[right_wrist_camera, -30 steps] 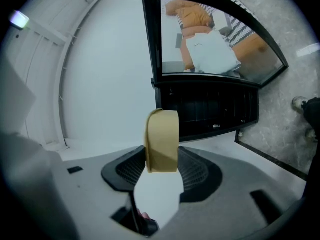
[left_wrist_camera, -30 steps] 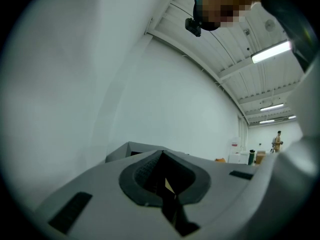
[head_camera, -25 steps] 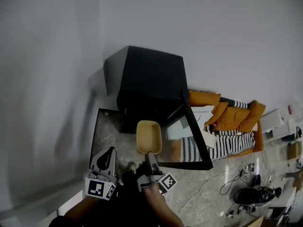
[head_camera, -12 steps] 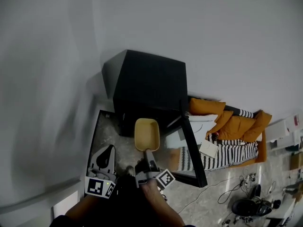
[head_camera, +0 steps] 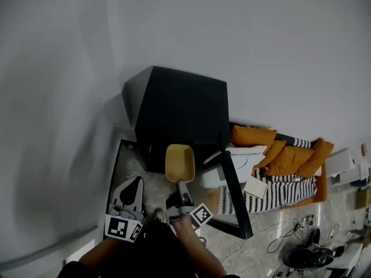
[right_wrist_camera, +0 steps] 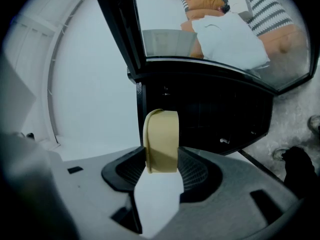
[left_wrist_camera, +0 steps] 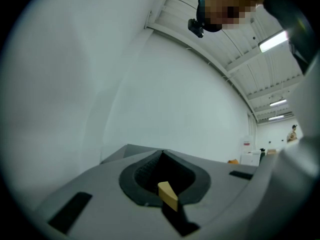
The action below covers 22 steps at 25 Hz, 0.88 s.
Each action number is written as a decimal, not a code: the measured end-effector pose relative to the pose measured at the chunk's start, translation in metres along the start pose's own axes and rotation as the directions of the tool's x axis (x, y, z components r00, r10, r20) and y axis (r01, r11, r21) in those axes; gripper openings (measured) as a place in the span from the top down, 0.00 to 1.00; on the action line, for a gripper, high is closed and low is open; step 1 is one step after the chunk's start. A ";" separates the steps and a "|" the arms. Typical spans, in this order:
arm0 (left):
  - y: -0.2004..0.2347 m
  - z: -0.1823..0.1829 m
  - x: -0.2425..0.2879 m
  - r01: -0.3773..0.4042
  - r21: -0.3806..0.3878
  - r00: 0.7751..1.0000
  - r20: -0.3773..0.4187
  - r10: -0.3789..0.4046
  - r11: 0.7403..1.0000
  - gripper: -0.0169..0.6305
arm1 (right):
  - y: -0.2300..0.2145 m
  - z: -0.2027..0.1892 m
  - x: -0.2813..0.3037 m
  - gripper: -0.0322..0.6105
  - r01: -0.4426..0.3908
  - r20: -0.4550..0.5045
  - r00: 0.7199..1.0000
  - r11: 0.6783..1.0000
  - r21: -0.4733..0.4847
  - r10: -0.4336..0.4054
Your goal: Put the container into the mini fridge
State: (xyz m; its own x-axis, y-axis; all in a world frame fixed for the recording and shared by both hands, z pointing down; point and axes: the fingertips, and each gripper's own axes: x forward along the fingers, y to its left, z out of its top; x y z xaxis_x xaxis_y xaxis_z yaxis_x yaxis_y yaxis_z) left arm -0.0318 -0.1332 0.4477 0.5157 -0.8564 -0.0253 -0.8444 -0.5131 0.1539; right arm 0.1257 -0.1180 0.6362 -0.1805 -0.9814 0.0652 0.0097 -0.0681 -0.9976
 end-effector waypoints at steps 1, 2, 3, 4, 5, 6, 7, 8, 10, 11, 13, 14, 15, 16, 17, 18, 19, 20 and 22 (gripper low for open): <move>0.000 0.001 0.003 0.007 0.002 1.000 0.003 -0.007 1.000 0.97 | -0.002 0.002 0.004 0.65 0.003 0.003 1.000 1.000 -0.005 -0.003; 0.001 0.002 0.006 0.012 0.002 1.000 0.004 -0.012 1.000 0.97 | -0.004 0.005 0.009 0.65 0.006 0.006 1.000 1.000 -0.008 -0.006; 0.003 0.001 0.009 0.015 0.001 1.000 0.002 -0.015 1.000 0.97 | -0.006 0.006 0.014 0.65 0.008 0.010 1.000 1.000 -0.007 -0.008; 0.005 0.000 0.011 0.016 -0.001 1.000 -0.002 -0.016 1.000 0.97 | -0.008 0.007 0.019 0.65 0.009 0.012 1.000 1.000 -0.005 -0.009; 0.008 -0.001 0.013 0.017 -0.002 1.000 -0.006 -0.017 1.000 0.97 | -0.010 0.007 0.023 0.65 0.009 0.015 1.000 1.000 -0.003 -0.009; 0.011 -0.001 0.015 0.016 -0.002 1.000 -0.006 -0.016 1.000 0.97 | -0.012 0.007 0.027 0.65 0.010 0.017 1.000 1.000 -0.004 -0.010; 0.014 0.000 0.017 0.015 -0.003 1.000 -0.004 -0.015 1.000 0.97 | -0.014 0.008 0.031 0.65 0.009 0.018 1.000 1.000 -0.006 -0.009; 0.017 0.002 0.019 0.012 -0.004 1.000 0.001 -0.012 1.000 0.97 | -0.015 0.008 0.036 0.65 0.009 0.018 1.000 1.000 -0.009 -0.009; 0.020 0.003 0.022 0.009 -0.006 1.000 0.010 -0.009 1.000 0.97 | -0.018 0.009 0.043 0.65 0.011 0.019 1.000 1.000 -0.013 -0.011; 0.021 0.003 0.023 0.009 -0.007 1.000 0.013 -0.009 1.000 0.97 | -0.020 0.009 0.045 0.65 0.012 0.021 1.000 1.000 -0.014 -0.012; 0.023 0.004 0.026 0.010 -0.008 1.000 0.015 -0.010 1.000 0.97 | -0.022 0.013 0.052 0.65 0.010 0.027 1.000 1.000 -0.015 -0.009; 0.024 0.004 0.027 0.010 -0.009 1.000 0.014 -0.010 1.000 0.97 | -0.022 0.015 0.057 0.65 0.007 0.030 1.000 1.000 -0.016 -0.006; 0.025 0.003 0.028 0.009 -0.011 1.000 0.012 -0.009 1.000 0.97 | -0.022 0.016 0.060 0.65 0.004 0.031 1.000 1.000 -0.020 -0.003; 0.026 0.002 0.028 0.008 -0.012 1.000 0.008 -0.008 1.000 0.97 | -0.022 0.017 0.063 0.65 0.002 0.030 1.000 1.000 -0.023 -0.001; 0.027 0.001 0.028 0.008 -0.013 1.000 0.004 -0.008 1.000 0.97 | -0.023 0.017 0.066 0.65 0.000 0.030 1.000 1.000 -0.027 0.001; 0.027 -0.001 0.028 0.009 -0.013 1.000 0.001 -0.009 1.000 0.97 | -0.023 0.018 0.068 0.65 -0.003 0.029 1.000 1.000 -0.030 0.004; 0.027 -0.002 0.029 0.010 -0.013 1.000 -0.001 -0.010 1.000 0.97 | -0.023 0.019 0.070 0.65 -0.007 0.028 1.000 0.999 -0.036 0.008; 0.026 -0.002 0.030 0.012 -0.012 1.000 -0.002 -0.012 1.000 0.97 | -0.023 0.020 0.072 0.65 -0.012 0.027 1.000 0.999 -0.042 0.013; 0.025 -0.001 0.032 0.015 -0.011 1.000 -0.001 -0.015 1.000 0.97 | -0.022 0.024 0.076 0.65 -0.019 0.028 0.999 0.999 -0.046 0.020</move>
State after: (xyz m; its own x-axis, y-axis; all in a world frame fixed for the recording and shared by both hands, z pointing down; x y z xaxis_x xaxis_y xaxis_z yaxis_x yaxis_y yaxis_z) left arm -0.0359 -0.1736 0.4521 0.5282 -0.8487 -0.0269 -0.8352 -0.5250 0.1641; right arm 0.1356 -0.1951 0.6632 -0.1531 -0.9871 0.0458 -0.0318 -0.0414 -0.9986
